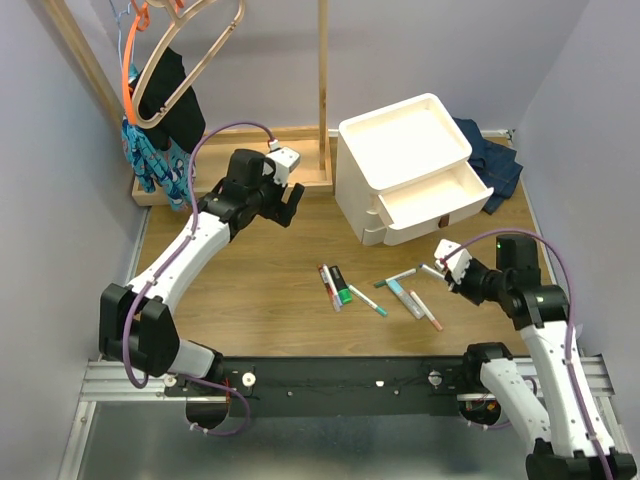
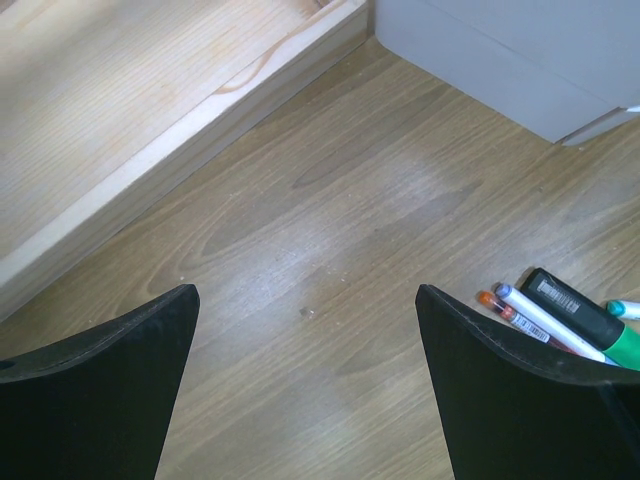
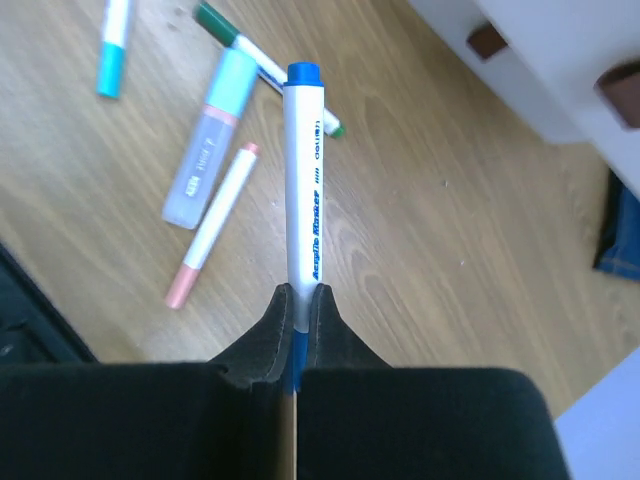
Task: Sort the stationery into containers
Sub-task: Pick up the pen from the center of the board, then place the pen in the drawer, then pick up the pen from the center of the board.
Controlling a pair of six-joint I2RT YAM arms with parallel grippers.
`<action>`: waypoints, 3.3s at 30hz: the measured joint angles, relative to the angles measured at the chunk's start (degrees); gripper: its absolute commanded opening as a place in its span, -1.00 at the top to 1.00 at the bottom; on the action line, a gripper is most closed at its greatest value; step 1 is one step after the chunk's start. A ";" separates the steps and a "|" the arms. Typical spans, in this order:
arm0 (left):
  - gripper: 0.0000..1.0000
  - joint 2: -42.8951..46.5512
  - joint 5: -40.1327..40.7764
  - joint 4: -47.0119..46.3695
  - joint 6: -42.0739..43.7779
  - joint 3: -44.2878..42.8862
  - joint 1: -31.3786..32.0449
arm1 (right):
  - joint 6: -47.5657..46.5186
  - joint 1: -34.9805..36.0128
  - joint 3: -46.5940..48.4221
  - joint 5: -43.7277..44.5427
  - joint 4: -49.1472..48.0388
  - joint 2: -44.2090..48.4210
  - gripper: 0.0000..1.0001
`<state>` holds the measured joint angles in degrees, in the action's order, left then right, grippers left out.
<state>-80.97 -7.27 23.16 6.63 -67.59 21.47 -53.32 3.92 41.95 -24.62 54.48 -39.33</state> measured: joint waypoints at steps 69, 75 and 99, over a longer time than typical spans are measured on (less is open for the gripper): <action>-0.97 3.96 -0.46 -3.82 -3.58 -0.22 -0.74 | 24.02 0.00 34.84 -4.48 -7.43 -15.61 -0.15; -0.97 3.28 -1.03 -3.82 -4.61 -0.24 -0.74 | 27.30 0.00 33.16 -5.92 2.56 -22.62 -0.11; -0.97 4.90 -1.05 -3.78 -4.63 -0.13 -3.89 | 20.90 17.05 11.50 6.93 -2.56 -27.67 -0.11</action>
<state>-76.07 -8.32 19.38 2.00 -67.72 17.58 -32.42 20.97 53.45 -17.69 51.92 -67.00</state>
